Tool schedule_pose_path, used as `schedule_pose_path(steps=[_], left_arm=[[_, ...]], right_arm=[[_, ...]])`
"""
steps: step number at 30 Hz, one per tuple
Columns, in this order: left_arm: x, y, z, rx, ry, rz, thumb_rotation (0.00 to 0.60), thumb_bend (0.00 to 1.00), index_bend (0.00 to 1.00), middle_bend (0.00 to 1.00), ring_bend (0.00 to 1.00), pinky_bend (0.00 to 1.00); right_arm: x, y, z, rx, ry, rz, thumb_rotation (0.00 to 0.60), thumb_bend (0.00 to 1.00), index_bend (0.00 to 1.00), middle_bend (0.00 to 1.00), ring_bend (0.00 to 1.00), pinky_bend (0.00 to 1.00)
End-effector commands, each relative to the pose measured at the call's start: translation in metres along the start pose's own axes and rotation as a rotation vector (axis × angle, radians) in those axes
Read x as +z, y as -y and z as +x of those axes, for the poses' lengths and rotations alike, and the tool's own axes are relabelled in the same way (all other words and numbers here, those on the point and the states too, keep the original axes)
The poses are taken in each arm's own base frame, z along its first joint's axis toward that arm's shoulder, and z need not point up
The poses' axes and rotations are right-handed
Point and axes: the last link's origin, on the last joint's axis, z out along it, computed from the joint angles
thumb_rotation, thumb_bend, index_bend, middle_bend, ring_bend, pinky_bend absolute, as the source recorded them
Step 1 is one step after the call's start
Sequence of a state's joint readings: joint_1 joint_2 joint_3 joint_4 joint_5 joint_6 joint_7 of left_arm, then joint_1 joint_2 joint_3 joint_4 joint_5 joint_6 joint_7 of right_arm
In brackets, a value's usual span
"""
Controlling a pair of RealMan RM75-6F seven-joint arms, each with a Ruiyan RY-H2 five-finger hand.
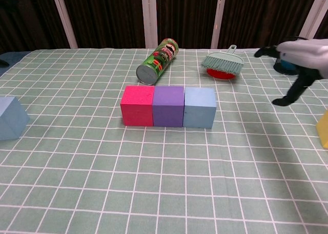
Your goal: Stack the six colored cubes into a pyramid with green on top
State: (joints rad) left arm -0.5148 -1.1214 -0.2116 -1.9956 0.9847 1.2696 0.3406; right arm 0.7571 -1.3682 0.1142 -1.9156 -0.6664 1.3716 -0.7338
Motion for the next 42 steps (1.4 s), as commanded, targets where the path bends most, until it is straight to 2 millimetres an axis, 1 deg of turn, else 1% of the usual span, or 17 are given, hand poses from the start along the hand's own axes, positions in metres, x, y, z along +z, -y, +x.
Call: schedule_pose_path(steps=[1, 2, 4, 7, 11, 15, 18, 24, 29, 33, 37, 42], left_arm=[[0.001, 0.000, -0.004, 0.018, 0.003, 0.005, 0.600, 0.10, 0.00, 0.06, 0.01, 0.03], [0.001, 0.000, -0.005, 0.022, 0.004, 0.005, 0.600, 0.10, 0.00, 0.06, 0.01, 0.03], [0.001, 0.000, -0.008, 0.034, 0.011, 0.006, 0.600, 0.10, 0.00, 0.06, 0.01, 0.03], [0.002, 0.001, -0.011, 0.051, 0.013, 0.012, 0.600, 0.14, 0.00, 0.06, 0.01, 0.03], [0.005, 0.002, -0.015, 0.096, 0.025, 0.020, 0.600, 0.23, 0.00, 0.06, 0.01, 0.03], [0.009, 0.002, -0.019, 0.147, 0.059, 0.023, 0.600, 0.33, 0.00, 0.06, 0.01, 0.03], [0.012, -0.002, -0.022, 0.165, 0.104, 0.016, 0.600, 0.39, 0.00, 0.07, 0.02, 0.03], [0.024, -0.008, -0.033, 0.274, 0.228, -0.012, 0.600, 0.44, 0.00, 0.09, 0.02, 0.03], [0.036, -0.017, -0.053, 0.377, 0.346, -0.044, 0.600, 0.44, 0.02, 0.09, 0.02, 0.04], [0.044, -0.029, -0.066, 0.412, 0.395, -0.068, 0.600, 0.44, 0.02, 0.09, 0.02, 0.07], [0.048, -0.038, -0.078, 0.448, 0.430, -0.081, 0.600, 0.44, 0.03, 0.09, 0.02, 0.08], [0.050, -0.044, -0.090, 0.462, 0.465, -0.074, 0.600, 0.44, 0.03, 0.09, 0.03, 0.09]], right_arm=[[-0.024, -0.041, 0.000, 0.024, -0.033, -0.048, 0.600, 0.27, 0.00, 0.00, 0.00, 0.00], [-0.028, -0.048, 0.001, 0.023, -0.041, -0.051, 0.600, 0.28, 0.00, 0.00, 0.00, 0.00], [-0.036, -0.066, 0.002, 0.023, -0.069, -0.068, 0.600, 0.28, 0.00, 0.00, 0.00, 0.00], [-0.046, -0.086, 0.003, 0.038, -0.093, -0.090, 0.600, 0.27, 0.00, 0.00, 0.00, 0.00], [-0.059, -0.108, 0.003, 0.074, -0.115, -0.113, 0.600, 0.28, 0.00, 0.00, 0.00, 0.00], [-0.064, -0.121, 0.004, 0.105, -0.124, -0.118, 0.600, 0.28, 0.00, 0.00, 0.00, 0.00], [-0.063, -0.124, 0.005, 0.127, -0.127, -0.110, 0.600, 0.27, 0.00, 0.00, 0.00, 0.00], [-0.061, -0.127, 0.006, 0.166, -0.124, -0.097, 0.600, 0.27, 0.00, 0.00, 0.00, 0.00], [-0.061, -0.127, 0.008, 0.197, -0.130, -0.094, 0.600, 0.28, 0.00, 0.00, 0.00, 0.00], [-0.062, -0.128, 0.010, 0.214, -0.133, -0.096, 0.600, 0.28, 0.00, 0.00, 0.00, 0.00], [-0.063, -0.130, 0.010, 0.232, -0.129, -0.102, 0.600, 0.28, 0.00, 0.00, 0.00, 0.00], [-0.062, -0.130, 0.012, 0.238, -0.136, -0.100, 0.600, 0.27, 0.00, 0.00, 0.00, 0.00]])
